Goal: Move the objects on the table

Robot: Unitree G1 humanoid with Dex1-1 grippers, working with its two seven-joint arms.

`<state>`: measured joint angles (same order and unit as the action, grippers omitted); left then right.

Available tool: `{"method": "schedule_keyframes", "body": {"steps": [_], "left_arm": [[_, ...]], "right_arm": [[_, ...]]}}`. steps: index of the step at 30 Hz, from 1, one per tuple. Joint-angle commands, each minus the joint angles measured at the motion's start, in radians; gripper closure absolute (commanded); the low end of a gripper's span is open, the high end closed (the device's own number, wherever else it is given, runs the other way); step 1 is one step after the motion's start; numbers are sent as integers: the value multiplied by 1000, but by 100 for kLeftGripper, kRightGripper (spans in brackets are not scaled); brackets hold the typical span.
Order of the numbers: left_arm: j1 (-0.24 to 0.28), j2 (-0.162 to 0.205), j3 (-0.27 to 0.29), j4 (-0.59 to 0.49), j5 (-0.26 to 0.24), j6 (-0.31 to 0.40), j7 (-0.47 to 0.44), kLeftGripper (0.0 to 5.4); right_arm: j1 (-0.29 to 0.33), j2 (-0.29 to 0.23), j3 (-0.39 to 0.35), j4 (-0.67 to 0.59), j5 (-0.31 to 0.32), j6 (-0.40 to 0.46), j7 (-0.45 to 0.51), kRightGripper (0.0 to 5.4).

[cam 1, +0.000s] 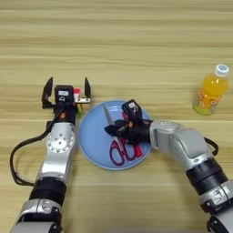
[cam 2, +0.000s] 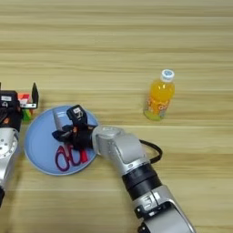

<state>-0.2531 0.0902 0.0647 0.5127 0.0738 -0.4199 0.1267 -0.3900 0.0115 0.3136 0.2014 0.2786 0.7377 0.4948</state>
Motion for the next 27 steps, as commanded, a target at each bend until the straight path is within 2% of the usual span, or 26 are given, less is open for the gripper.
{"method": "schedule_keyframes", "body": {"steps": [1,14,27], "left_arm": [[1,-2,-4,-6,11,0,6,0],[-3,-2,-4,-2,11,0,6,0],[-7,0,-3,7,11,-2,6,0]], "right_arm": [[22,-5,-8,9,-7,38,-12,418],[-5,22,-107,-52,42,53,-35,431],[-43,25,-177,-96,93,96,-52,518]]}}
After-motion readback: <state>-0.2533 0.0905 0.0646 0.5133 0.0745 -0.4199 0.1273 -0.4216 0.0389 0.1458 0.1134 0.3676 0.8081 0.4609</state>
